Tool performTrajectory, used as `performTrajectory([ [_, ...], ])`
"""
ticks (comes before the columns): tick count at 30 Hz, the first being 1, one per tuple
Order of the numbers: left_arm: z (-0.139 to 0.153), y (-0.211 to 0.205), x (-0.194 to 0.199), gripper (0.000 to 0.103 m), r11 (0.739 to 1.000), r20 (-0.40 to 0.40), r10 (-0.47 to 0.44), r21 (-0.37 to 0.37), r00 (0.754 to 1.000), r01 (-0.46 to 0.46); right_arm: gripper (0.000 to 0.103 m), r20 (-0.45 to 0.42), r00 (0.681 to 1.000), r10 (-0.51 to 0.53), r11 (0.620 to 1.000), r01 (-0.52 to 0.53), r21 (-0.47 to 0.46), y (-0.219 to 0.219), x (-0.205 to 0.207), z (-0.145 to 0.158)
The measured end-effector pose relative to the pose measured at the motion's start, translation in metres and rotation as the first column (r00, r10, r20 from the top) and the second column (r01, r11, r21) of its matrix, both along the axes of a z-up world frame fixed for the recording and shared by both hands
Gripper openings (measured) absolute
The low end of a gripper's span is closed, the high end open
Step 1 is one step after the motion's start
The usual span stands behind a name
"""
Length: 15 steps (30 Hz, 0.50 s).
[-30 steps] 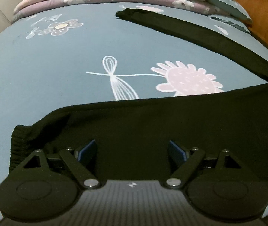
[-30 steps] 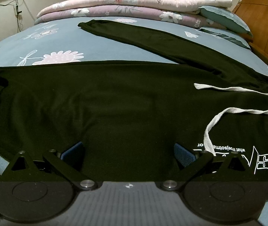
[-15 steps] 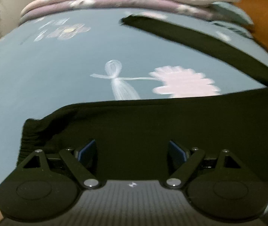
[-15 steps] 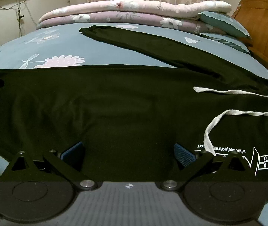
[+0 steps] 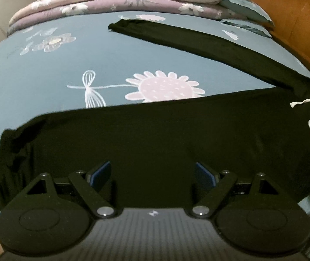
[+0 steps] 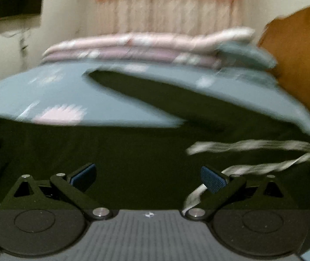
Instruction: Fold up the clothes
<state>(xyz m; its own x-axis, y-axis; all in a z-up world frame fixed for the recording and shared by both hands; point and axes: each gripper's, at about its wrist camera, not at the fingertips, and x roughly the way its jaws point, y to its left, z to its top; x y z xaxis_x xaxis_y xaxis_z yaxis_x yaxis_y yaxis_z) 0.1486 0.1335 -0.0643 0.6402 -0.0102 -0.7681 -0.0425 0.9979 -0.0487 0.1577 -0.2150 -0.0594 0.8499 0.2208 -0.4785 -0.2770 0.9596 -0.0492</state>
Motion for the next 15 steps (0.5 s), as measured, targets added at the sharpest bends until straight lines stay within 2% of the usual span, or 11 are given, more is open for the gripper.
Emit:
performTrajectory([
  [3,0.003,-0.008,0.004,0.084,1.0,-0.005,-0.004,0.015,1.0,0.004,0.103,0.056,0.991,-0.122,0.992,0.124,-0.023,-0.037,0.023,0.01],
  [7,0.004,-0.02,0.01,0.084,0.999,-0.015,-0.018,0.031,1.0,0.018,0.103,-0.059,0.956,-0.288,0.955,0.291,0.058,-0.098,0.067,0.003],
  [8,0.004,-0.023,0.011,0.084,0.999,-0.019,-0.024,0.032,1.0,0.024,0.103,-0.111,0.942,-0.316,0.943,0.325,0.07,-0.111,0.076,-0.004],
  [11,0.002,-0.029,0.013,0.084,0.998,-0.03,-0.034,0.042,0.999,0.035,0.103,-0.288,0.878,-0.382,0.898,0.426,0.107,-0.147,0.095,-0.029],
  [13,0.001,-0.03,0.014,0.084,0.998,-0.034,-0.036,0.046,0.999,0.037,0.103,-0.273,0.874,-0.403,0.894,0.439,0.087,-0.157,0.085,-0.038],
  [15,0.0,-0.031,0.014,0.084,0.998,-0.037,-0.038,0.05,0.999,0.04,0.103,-0.258,0.853,-0.454,0.881,0.473,0.011,-0.163,0.066,-0.041],
])
